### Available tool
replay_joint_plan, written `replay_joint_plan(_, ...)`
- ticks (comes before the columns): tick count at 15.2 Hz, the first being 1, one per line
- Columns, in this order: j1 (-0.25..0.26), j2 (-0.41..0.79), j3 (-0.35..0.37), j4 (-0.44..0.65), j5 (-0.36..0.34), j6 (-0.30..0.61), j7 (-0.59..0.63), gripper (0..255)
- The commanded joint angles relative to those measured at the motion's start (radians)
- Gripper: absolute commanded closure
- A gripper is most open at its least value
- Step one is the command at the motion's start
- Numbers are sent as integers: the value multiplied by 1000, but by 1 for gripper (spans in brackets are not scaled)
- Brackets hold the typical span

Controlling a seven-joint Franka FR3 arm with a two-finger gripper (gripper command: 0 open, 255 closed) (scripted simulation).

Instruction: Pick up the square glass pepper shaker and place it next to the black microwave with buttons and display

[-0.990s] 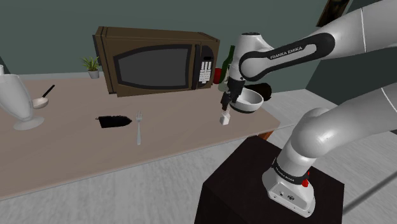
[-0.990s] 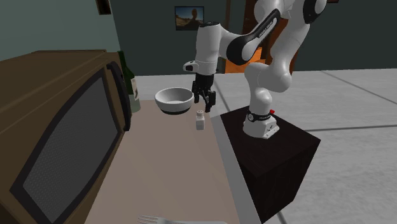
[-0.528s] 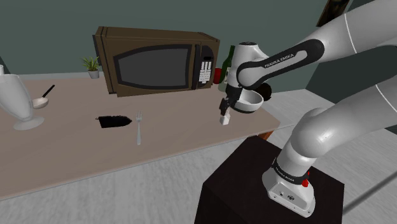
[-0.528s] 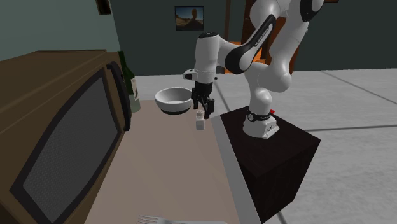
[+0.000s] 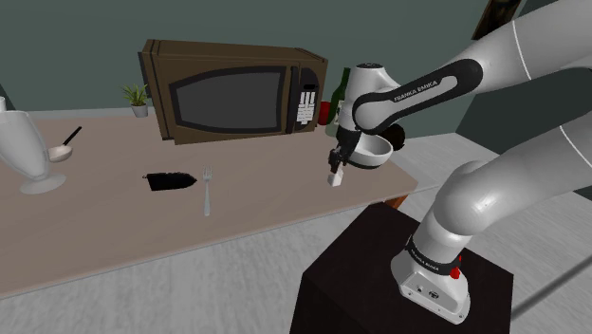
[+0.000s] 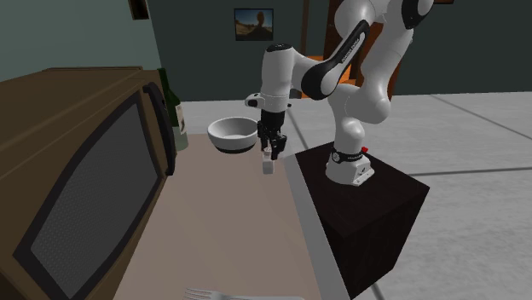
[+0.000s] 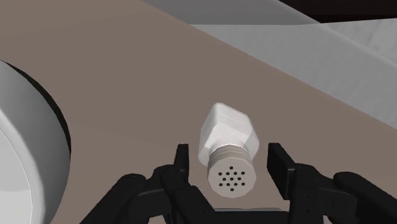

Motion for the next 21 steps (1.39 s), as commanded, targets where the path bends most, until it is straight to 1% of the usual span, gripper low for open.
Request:
replay_joint_plan(1,0,0,0,0,0,0,0,255)
replay_joint_plan(9,0,0,0,0,0,0,0,255)
replay_joint_plan(21,5,-97,3,106,11,-202,-10,255)
